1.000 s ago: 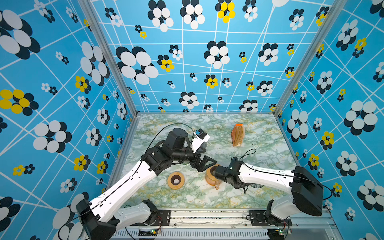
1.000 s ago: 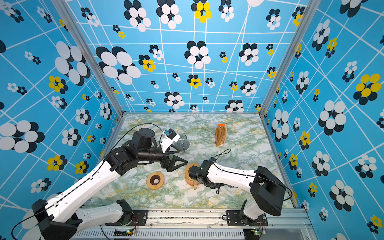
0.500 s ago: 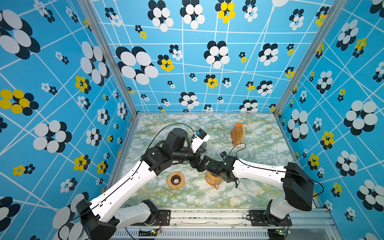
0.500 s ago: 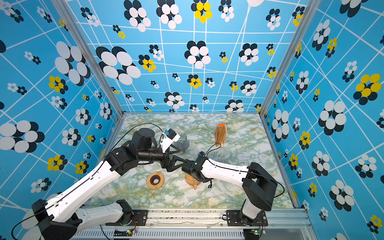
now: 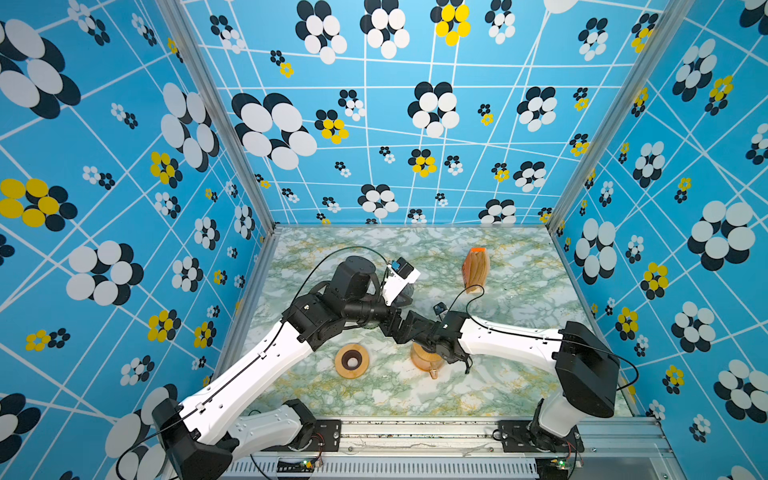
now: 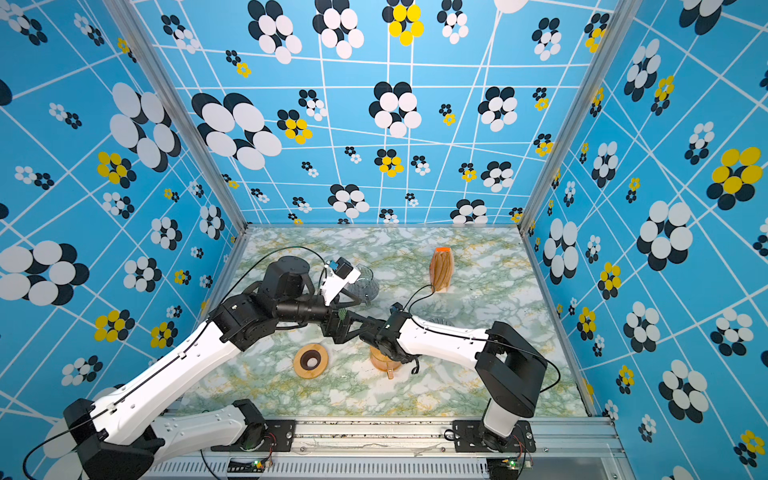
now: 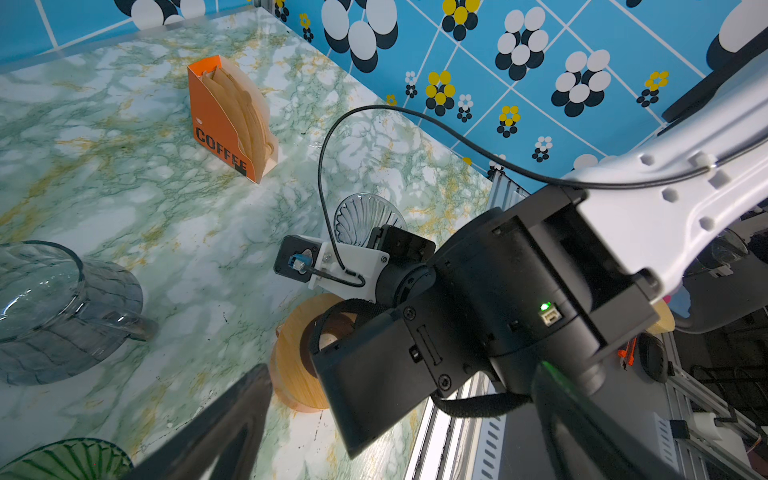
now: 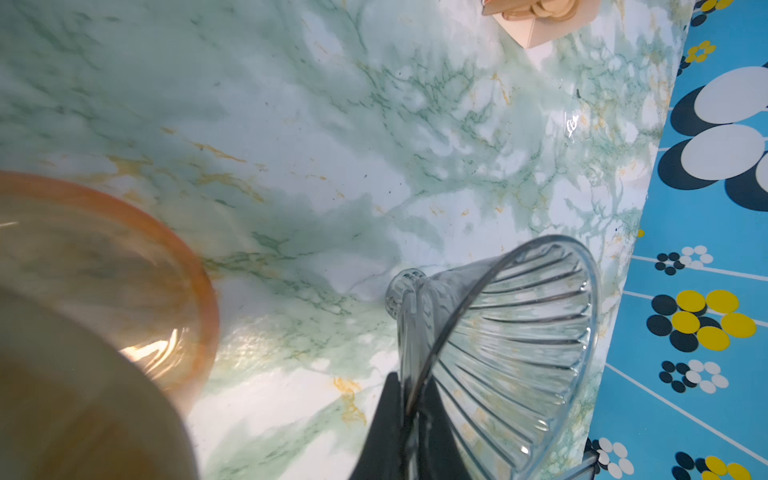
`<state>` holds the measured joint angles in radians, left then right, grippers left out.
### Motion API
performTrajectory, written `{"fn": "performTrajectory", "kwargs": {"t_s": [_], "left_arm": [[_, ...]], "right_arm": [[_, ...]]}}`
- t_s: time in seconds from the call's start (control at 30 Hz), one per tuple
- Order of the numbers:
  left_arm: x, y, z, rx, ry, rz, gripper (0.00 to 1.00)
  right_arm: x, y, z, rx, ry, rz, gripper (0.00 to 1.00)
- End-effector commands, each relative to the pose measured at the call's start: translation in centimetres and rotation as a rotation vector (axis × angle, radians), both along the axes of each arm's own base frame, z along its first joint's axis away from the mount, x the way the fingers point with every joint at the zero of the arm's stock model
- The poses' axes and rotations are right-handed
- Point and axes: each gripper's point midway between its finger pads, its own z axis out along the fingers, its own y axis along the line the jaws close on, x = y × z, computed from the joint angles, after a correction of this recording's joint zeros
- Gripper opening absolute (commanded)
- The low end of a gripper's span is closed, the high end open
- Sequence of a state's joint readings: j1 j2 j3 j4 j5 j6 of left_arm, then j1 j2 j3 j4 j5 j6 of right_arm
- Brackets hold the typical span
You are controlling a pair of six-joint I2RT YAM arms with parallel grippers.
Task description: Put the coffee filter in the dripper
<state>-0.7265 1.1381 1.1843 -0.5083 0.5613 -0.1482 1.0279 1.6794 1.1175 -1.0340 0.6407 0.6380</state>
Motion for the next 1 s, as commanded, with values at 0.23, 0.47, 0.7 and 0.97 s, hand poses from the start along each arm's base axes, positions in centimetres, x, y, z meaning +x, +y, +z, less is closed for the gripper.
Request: {"fn": "performTrajectory", "kwargs": {"t_s": [0.23,0.47,0.7,0.97], "left_arm": [[0.3,-0.1,-0.8,0.012,0.010,0.001,0.99],[0.3,-0.1,-0.8,0.012,0.010,0.002,0.99],[0.3,0.0,-0.7,0.012,0.011,0.003,0.99],[0.3,0.0,-0.8,0.014,0.011,0.003,0.99]], "right_arm": [[0.1,0.0,-0.1,-0.005,0.011,0.003,0.11],[0.0,-0.1,-0.1,-0.004,0.012,0.004,0.14],[-0.2,-0.1,0.1,0.001,0.020,0.005,0.20],[-0.8,0.5,1.3,0.081,0.023,0.029,0.30]]}}
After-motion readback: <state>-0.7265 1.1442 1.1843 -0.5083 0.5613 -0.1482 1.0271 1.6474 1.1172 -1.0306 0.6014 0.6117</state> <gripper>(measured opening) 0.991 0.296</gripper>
